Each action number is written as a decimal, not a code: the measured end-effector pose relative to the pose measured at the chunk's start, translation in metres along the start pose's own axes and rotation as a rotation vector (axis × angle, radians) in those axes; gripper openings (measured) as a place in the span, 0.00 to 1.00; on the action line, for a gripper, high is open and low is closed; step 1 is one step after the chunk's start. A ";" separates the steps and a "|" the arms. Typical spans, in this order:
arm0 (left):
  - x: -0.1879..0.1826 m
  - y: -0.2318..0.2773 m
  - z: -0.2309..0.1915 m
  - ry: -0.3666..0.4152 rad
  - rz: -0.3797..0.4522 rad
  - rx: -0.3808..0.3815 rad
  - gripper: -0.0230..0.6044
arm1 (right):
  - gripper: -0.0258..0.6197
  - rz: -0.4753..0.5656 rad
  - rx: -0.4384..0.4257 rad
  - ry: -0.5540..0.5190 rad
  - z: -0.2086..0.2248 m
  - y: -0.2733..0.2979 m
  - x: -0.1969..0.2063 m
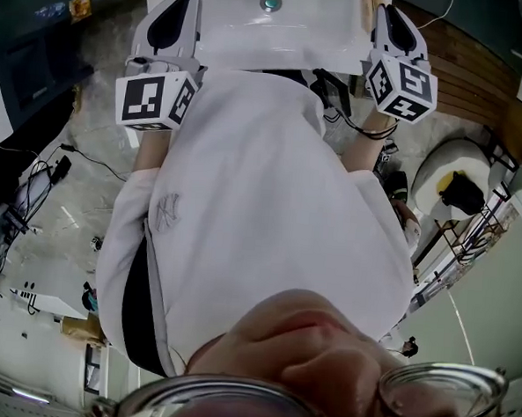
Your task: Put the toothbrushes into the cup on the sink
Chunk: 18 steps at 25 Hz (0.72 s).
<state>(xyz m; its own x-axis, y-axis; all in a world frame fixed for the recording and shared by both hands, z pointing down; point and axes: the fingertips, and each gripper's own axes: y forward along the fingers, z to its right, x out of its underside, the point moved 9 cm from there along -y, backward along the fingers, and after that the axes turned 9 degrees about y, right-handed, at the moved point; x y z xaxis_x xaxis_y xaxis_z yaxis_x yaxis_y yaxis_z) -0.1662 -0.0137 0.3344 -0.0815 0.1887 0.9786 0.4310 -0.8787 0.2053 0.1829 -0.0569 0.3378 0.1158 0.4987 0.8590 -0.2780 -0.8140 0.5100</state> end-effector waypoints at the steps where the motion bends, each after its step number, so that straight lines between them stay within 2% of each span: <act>1: 0.000 0.000 0.001 0.000 -0.002 -0.004 0.05 | 0.06 -0.015 0.028 -0.030 0.011 0.002 -0.001; 2: -0.001 0.000 0.003 0.001 -0.004 -0.008 0.05 | 0.08 -0.034 0.054 -0.058 0.021 0.005 -0.001; 4: -0.002 0.002 0.007 0.000 -0.008 -0.018 0.05 | 0.20 -0.080 0.094 -0.099 0.041 0.012 -0.001; 7: -0.003 0.007 0.012 -0.005 -0.018 -0.035 0.05 | 0.20 -0.145 0.112 -0.135 0.064 0.026 0.002; 18: -0.005 0.017 0.026 -0.026 -0.039 -0.113 0.05 | 0.20 -0.353 -0.007 -0.125 0.108 0.092 0.031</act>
<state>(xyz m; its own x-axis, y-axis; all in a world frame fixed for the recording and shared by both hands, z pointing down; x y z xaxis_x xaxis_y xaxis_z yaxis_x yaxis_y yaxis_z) -0.1351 -0.0185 0.3331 -0.0724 0.2333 0.9697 0.3239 -0.9141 0.2441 0.2636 -0.1481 0.4159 0.3209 0.7079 0.6291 -0.2068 -0.5959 0.7760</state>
